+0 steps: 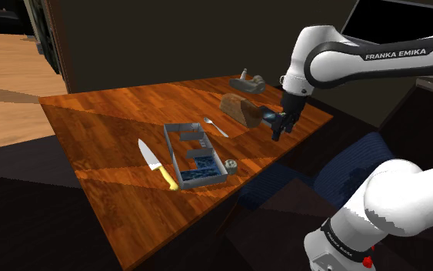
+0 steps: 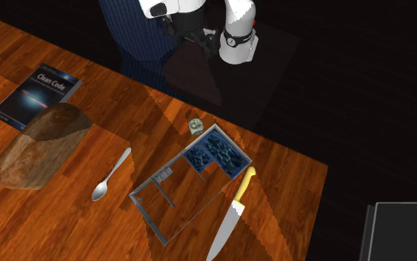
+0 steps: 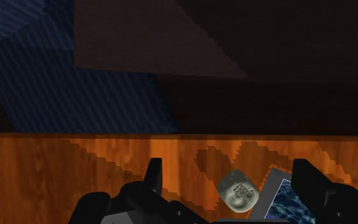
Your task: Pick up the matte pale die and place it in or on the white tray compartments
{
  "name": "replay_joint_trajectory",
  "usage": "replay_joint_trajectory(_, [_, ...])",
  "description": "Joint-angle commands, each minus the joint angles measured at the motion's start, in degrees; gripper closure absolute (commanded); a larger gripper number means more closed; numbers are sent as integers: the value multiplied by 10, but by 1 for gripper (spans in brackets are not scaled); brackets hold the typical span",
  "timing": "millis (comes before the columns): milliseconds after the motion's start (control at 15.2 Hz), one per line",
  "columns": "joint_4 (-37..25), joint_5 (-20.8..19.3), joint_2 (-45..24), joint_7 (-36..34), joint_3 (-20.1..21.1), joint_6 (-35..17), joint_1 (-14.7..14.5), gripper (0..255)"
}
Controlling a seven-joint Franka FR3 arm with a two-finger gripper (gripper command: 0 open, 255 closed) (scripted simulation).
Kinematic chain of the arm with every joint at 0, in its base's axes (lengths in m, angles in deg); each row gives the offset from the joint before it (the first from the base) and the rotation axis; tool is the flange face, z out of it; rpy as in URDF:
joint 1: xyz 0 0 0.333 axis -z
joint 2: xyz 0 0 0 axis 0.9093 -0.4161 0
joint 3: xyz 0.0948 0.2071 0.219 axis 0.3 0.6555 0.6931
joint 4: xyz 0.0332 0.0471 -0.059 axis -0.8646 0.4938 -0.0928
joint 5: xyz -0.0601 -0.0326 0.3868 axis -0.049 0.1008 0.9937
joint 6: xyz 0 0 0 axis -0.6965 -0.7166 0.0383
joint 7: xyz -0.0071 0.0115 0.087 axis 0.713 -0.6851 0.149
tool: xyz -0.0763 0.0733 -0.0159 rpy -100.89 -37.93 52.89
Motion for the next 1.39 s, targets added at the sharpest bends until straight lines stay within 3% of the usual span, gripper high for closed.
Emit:
replay_joint_trajectory(0, [16,4,-29,-4,1,-54,-3,0])
replay_joint_trajectory(462, [34,21,-165,-21,11,-235,-20,0])
replay_joint_trajectory(924, [2,37,-333,-34,24,-398,-36,0])
replay_joint_trajectory(1320, [-11,40,-407,-38,27,-465,-38,0])
